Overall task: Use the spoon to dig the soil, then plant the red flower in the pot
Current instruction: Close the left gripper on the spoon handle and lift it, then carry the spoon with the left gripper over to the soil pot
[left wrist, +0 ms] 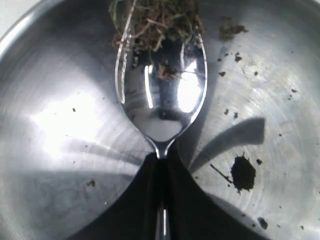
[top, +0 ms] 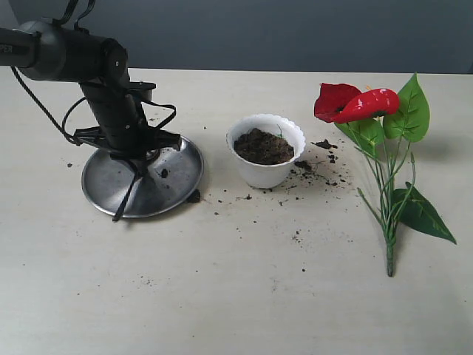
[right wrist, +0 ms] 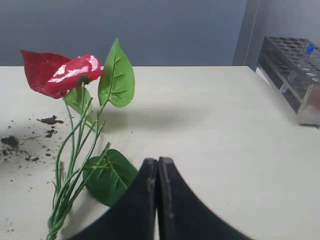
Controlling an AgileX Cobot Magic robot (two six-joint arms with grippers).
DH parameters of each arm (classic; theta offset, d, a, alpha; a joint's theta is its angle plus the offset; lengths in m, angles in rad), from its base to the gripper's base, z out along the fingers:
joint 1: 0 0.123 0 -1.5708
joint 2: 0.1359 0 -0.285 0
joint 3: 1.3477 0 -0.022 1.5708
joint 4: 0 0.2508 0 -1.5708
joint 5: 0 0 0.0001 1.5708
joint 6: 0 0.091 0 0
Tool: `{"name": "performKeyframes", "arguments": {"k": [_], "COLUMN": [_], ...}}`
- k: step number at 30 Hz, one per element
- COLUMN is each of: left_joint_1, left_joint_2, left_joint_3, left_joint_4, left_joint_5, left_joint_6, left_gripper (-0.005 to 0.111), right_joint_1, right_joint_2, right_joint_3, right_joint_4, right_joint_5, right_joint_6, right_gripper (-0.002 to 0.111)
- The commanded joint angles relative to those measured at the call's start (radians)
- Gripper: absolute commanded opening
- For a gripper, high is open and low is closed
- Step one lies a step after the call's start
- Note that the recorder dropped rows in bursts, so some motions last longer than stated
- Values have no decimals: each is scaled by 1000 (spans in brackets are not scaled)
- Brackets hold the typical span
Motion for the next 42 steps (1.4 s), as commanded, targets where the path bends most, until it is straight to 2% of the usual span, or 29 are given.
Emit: {"name": "performKeyframes", "arguments": {"k": [1,10,30,36,42], "left_joint_1": [-4,-4,-4,-4,-53], "left_joint_2": [7,3,-105,-147,-203], "left_joint_3": [0,0,0,0,0], "left_joint_4": [21,21,13,-64,-98], "left_joint_5": [19,28,84,104,77], "left_joint_6": [4,86,133,167,185], "left_gripper": [0,0,0,0,0], "right_joint_1": [-4,-4,-4,-4,-4], "right_joint_2": [-6,-6,-6,-6,-6], "right_joint_3": [1,1,1,1,1], "right_joint_4": [-2,-2,-2,-2,-2], "right_joint_5": [-10,-10,-6,-6,-10], "right_joint_6": [-1,-1,-1,-1,-1], "right_gripper": [-1,-1,-1,-1,-1]}}
